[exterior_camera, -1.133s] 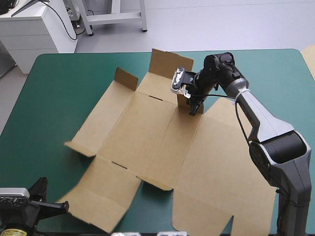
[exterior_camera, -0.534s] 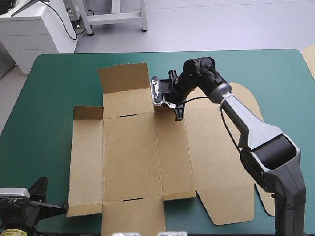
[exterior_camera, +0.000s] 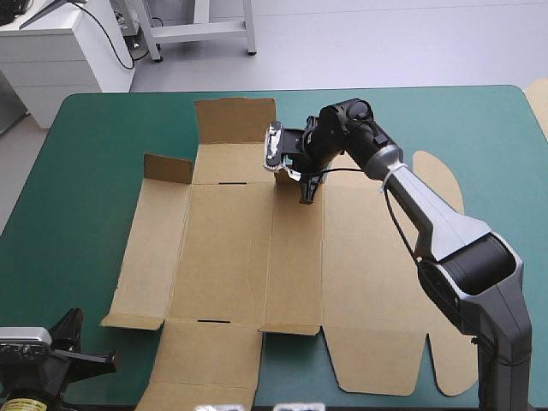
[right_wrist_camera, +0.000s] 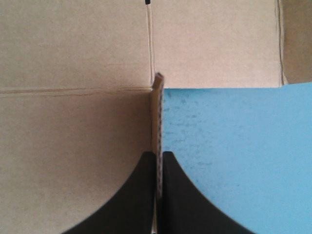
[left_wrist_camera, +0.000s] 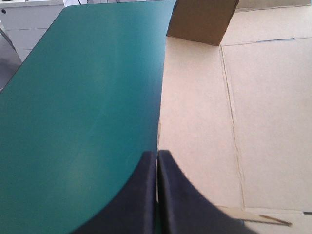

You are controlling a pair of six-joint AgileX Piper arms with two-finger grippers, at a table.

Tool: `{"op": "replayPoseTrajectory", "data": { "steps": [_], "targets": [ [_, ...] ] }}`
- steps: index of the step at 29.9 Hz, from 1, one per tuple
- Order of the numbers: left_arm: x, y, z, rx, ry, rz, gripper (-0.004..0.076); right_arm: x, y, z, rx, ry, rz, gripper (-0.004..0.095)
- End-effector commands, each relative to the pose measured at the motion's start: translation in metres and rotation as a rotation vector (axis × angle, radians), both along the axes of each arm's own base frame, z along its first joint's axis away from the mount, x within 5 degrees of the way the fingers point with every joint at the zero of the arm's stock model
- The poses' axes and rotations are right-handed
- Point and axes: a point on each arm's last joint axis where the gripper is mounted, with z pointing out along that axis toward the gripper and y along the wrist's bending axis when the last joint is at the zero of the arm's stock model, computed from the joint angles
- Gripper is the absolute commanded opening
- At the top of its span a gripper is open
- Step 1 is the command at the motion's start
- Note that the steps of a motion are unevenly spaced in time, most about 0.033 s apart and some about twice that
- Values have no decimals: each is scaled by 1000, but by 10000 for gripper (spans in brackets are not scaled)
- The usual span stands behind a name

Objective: Fold the box

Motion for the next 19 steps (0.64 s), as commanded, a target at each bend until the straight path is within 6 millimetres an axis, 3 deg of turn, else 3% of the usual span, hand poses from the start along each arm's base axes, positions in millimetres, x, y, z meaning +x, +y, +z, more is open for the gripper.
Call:
{"op": "replayPoseTrajectory", "data": {
  "steps": [1,6,9,14,19],
  "targets": [
    [3,0,12,-5,-79,-8,-8,-8,-1,38,120,-81,-28,36],
    [3,0,12,-5,-79,-8,-8,-4,5,24,156,-3,-67,283],
    [3,0,12,-5,-79,-8,-8,0,4,18,140,3,-109,382],
    [3,0,12,-5,-79,-8,-8,-1,0,35,167,-37,-166,273],
    [3,0,12,-3,-79,-8,-8,-10,-11,78,244,-114,-272,-20]
  ]
}}
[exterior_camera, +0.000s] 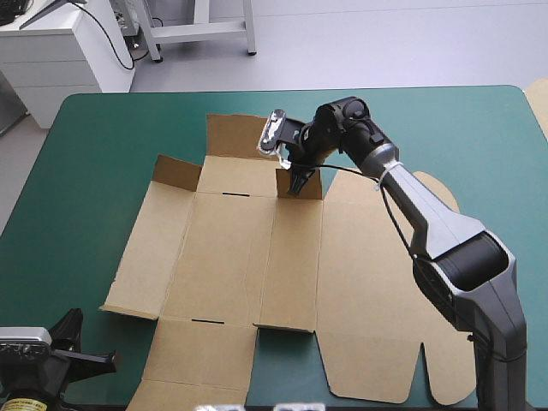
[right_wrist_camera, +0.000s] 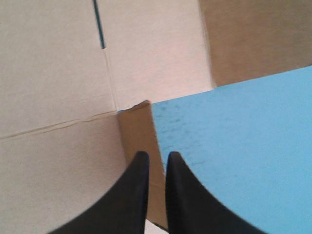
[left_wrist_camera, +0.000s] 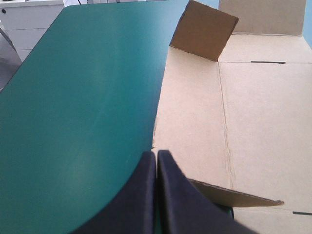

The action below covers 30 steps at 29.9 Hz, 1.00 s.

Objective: Fold the box

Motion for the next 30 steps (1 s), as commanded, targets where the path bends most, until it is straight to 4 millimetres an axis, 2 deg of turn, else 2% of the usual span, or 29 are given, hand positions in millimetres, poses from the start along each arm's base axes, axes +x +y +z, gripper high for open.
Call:
{"op": "replayPoseTrajectory", "data": {
  "steps": [1,4,6,10,13,16,22,26,30],
  "targets": [
    [3,0,12,1,-79,-6,-8,-21,-17,81,141,-170,-108,-11],
    [3,0,13,3,-84,-5,-8,-30,-29,98,153,-180,-218,-11],
    [3,0,15,3,-109,-5,-8,-34,-40,105,155,-158,-367,-11],
    [4,0,20,-2,-155,-7,-8,-40,-62,107,75,-131,-587,-14],
    [4,1,24,20,-194,3,-8,-45,-75,114,120,-111,-626,-19],
    [4,5,30,89,-185,31,-8,-56,-89,124,238,-28,-625,-20],
    [11,16,60,250,-125,107,-8,-83,-131,126,330,80,-692,-19],
    [33,22,77,322,-4,138,-8,-112,-159,124,305,79,-741,-19],
    [62,35,81,458,221,211,-4,-142,-178,121,285,41,-780,-19]
  ]
}}
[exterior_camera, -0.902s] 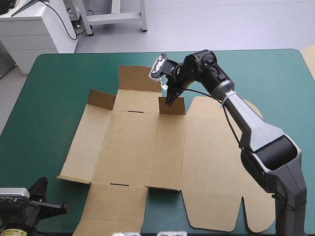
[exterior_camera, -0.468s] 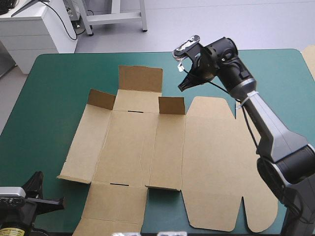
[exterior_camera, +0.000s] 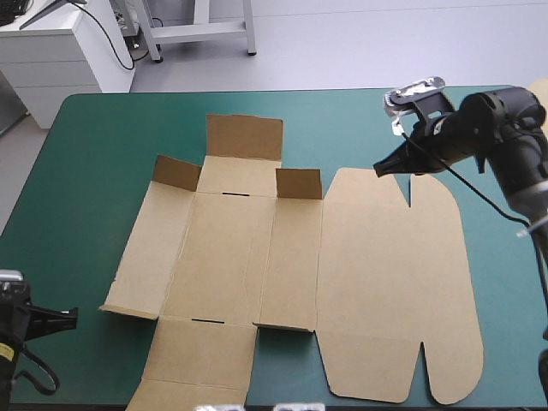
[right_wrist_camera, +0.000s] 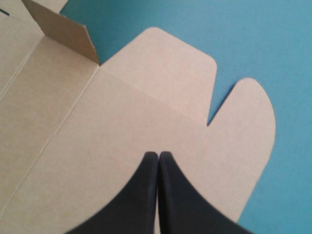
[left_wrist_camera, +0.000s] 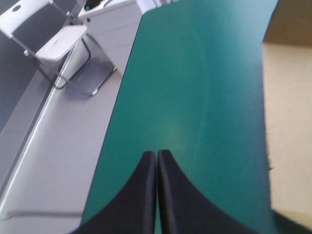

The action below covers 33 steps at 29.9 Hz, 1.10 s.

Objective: Fold the box

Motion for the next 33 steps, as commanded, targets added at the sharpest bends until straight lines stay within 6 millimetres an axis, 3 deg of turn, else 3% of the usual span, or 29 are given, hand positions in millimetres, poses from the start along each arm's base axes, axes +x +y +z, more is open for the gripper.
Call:
{"op": "replayPoseTrajectory", "data": {
  "steps": [1,10,14,17,24,29,33],
  "targets": [
    [27,12,13,139,143,80,-4,-36,-18,17,-12,-100,-29,-19],
    [94,19,13,133,448,164,15,-104,-35,10,8,-129,-73,-19],
    [121,20,6,25,634,146,16,-134,-40,2,6,-125,-72,-20],
    [146,28,-1,-128,694,92,16,-161,-45,-4,9,-142,-72,-20],
    [194,43,-24,-687,749,-171,16,-213,-55,-22,53,-202,-116,-19],
    [210,56,-52,-738,826,-153,16,-246,-61,-32,125,-260,-175,-20],
    [215,58,-62,-772,856,-150,16,-267,-65,-38,156,-308,-186,-19]
  ]
}}
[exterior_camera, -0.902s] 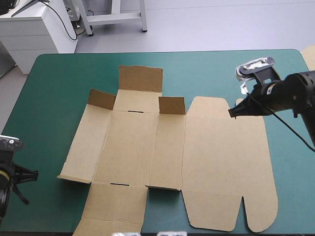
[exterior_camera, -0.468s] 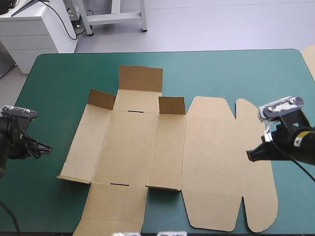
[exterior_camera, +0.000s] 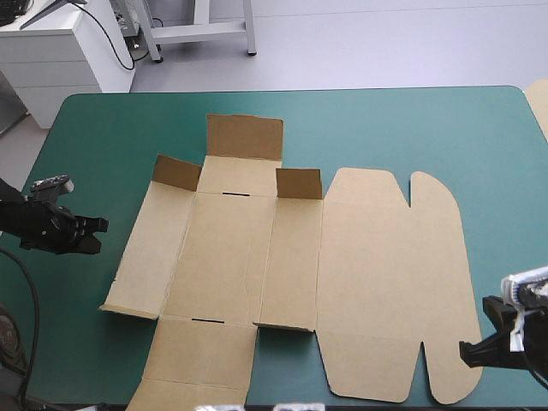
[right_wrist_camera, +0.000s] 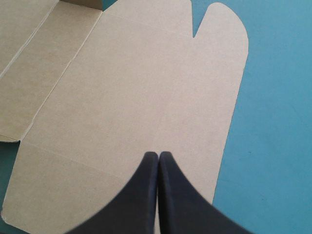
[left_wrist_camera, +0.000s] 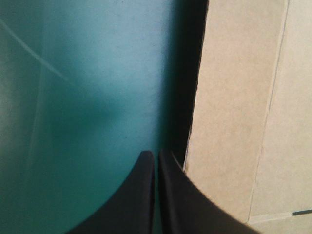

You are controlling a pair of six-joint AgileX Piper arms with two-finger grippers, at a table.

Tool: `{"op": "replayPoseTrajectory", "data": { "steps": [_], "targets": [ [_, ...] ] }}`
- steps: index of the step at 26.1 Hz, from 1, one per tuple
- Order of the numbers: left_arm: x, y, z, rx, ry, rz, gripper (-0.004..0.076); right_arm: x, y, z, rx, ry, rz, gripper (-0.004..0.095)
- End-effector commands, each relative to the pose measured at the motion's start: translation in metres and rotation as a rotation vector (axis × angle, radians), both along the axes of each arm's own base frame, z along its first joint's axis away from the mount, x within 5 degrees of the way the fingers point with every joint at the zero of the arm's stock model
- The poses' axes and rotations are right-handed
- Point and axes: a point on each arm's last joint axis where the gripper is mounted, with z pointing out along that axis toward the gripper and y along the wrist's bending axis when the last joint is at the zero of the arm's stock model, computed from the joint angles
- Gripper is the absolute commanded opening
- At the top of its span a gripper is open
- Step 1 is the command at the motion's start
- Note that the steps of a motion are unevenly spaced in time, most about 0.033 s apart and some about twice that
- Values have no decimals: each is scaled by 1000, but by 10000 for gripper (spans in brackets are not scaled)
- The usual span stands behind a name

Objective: Fold the box

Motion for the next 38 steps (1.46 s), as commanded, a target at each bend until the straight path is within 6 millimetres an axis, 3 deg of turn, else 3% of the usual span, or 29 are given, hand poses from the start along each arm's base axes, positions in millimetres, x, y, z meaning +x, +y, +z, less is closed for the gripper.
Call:
{"op": "replayPoseTrajectory", "data": {
  "steps": [1,8,11,19,21,26,31,35,38],
  "targets": [
    [-3,-6,16,-64,-7,-8,15,-13,-3,1,26,-54,-29,-19],
    [0,-10,18,-96,-64,-73,17,-21,-5,0,31,-79,-29,-19],
    [2,-13,20,-144,-67,-21,73,-20,-5,0,30,-75,-29,-19],
    [3,-14,20,-181,-34,74,588,-20,-5,0,22,-77,-23,-19],
    [3,-16,20,-183,-27,89,631,-20,-4,0,24,-77,-22,-19],
    [-1,-29,5,-152,53,44,631,-20,-4,0,24,-77,-22,-20],
    [-16,-50,-27,-193,170,10,631,-20,-4,0,24,-77,-22,-21],
    [-13,-61,-21,-342,142,39,631,-20,-4,0,24,-77,-22,-21],
    [-11,-79,-21,-340,154,-21,631,-20,-4,0,24,-77,-22,-21]
  ]
}}
